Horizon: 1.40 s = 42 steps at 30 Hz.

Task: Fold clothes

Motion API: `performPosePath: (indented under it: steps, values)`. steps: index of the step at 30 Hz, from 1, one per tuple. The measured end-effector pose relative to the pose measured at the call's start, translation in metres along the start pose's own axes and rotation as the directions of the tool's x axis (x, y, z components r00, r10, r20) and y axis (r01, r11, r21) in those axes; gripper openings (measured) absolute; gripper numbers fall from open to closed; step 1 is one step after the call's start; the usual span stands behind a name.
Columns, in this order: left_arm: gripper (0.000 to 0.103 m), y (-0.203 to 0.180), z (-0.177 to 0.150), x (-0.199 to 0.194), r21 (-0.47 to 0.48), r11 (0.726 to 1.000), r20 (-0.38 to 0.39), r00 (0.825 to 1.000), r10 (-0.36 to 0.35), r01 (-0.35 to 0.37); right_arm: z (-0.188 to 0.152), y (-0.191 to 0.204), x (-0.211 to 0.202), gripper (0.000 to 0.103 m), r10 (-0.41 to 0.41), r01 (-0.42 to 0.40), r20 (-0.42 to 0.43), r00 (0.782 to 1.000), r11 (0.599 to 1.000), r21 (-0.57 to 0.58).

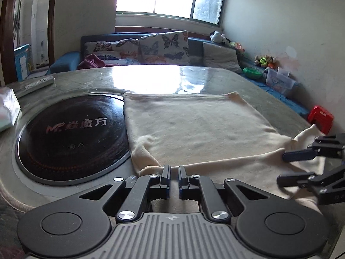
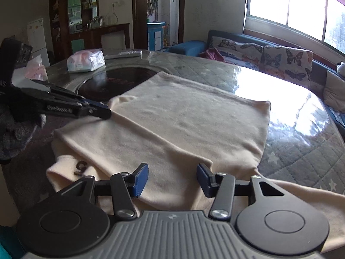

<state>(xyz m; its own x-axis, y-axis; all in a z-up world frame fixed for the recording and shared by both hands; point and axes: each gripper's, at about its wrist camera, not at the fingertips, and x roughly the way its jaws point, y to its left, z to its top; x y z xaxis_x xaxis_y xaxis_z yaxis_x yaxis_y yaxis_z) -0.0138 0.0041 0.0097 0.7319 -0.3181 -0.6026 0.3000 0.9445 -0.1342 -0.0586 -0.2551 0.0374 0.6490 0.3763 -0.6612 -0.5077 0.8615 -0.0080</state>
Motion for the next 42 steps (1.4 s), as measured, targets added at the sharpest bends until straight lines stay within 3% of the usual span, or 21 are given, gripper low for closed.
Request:
performPosePath:
  steps: [7, 12, 15, 18, 24, 31, 34, 36, 40, 42]
  values:
    - [0.010, -0.015, 0.000, -0.002, 0.075, 0.997, 0.008, 1.000, 0.023, -0.024, 0.002, -0.001, -0.005, 0.050, 0.002, -0.002, 0.008, 1.000, 1.000, 0.010]
    - [0.015, -0.015, 0.000, -0.002, 0.066, 0.998, 0.003, 1.000, 0.016, -0.017, -0.001, -0.006, -0.015, 0.049, -0.012, 0.012, 0.018, 1.000, 1.000, 0.027]
    - [0.025, -0.020, 0.002, -0.004, 0.074, 0.997, 0.006, 1.000, 0.014, -0.014, -0.004, -0.019, -0.032, 0.049, -0.052, 0.049, 0.037, 0.998, 0.996, 0.070]
    - [0.031, -0.028, 0.004, -0.007, 0.088, 0.996, 0.018, 1.000, -0.001, -0.001, -0.016, -0.042, -0.047, 0.049, -0.142, 0.137, 0.031, 0.989, 0.982, 0.132]
    - [0.036, -0.046, 0.008, -0.010, 0.119, 0.992, 0.028, 0.999, -0.041, 0.037, -0.047, -0.098, -0.070, 0.049, -0.331, 0.325, -0.024, 0.943, 0.906, 0.270]
    - [0.043, -0.062, 0.010, -0.007, 0.151, 0.987, 0.017, 0.998, -0.059, 0.056, -0.080, -0.163, -0.092, 0.050, -0.524, 0.513, -0.098, 0.846, 0.751, 0.416]
    - [0.043, -0.069, 0.009, -0.005, 0.171, 0.983, 0.006, 0.998, -0.063, 0.061, -0.089, -0.179, -0.092, 0.049, -0.536, 0.526, -0.118, 0.836, 0.721, 0.452]
    - [0.043, -0.073, 0.009, -0.004, 0.179, 0.982, 0.003, 0.998, -0.064, 0.063, -0.094, -0.186, -0.090, 0.047, -0.529, 0.516, -0.118, 0.840, 0.714, 0.473]
    - [0.046, -0.081, 0.009, -0.002, 0.192, 0.979, -0.007, 0.998, -0.069, 0.069, -0.098, -0.196, -0.087, 0.036, -0.511, 0.492, -0.113, 0.852, 0.709, 0.505]
    - [0.046, -0.085, 0.009, -0.001, 0.201, 0.977, -0.011, 0.997, -0.074, 0.075, -0.098, -0.197, -0.087, 0.031, -0.520, 0.499, -0.111, 0.847, 0.705, 0.505]
